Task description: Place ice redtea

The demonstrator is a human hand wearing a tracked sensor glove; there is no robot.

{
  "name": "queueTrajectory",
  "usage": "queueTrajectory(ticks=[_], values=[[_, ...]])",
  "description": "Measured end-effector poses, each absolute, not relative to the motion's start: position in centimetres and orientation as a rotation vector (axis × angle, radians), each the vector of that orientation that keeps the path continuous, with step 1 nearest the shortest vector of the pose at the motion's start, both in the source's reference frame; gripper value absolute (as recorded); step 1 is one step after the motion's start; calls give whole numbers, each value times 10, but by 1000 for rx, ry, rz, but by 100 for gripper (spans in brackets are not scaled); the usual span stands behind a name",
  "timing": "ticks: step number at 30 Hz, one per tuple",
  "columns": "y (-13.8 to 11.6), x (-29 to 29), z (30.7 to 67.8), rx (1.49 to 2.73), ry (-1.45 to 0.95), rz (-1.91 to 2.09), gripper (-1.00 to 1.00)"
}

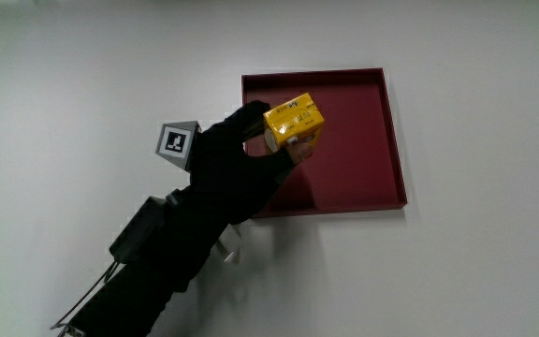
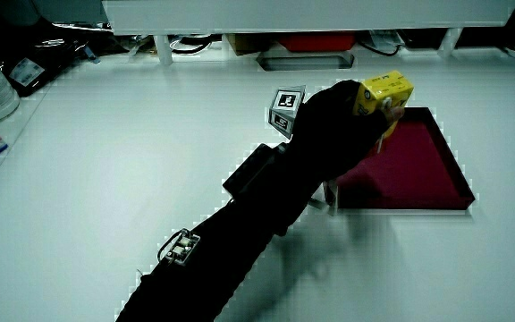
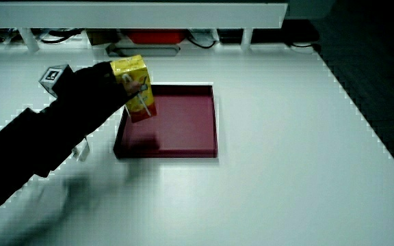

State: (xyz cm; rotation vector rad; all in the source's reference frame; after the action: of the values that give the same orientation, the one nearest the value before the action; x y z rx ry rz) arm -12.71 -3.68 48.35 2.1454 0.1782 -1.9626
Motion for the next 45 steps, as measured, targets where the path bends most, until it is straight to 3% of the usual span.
queueTrajectory(ticks=[13,26,36,45], values=[[-28,-121,532,2058,157,-1907,0],[-26,-120,537,2030,161,-1913,0],[-24,-121,545,2012,142,-1923,-34],[-17,-133,523,1910,128,-1992,-66]])
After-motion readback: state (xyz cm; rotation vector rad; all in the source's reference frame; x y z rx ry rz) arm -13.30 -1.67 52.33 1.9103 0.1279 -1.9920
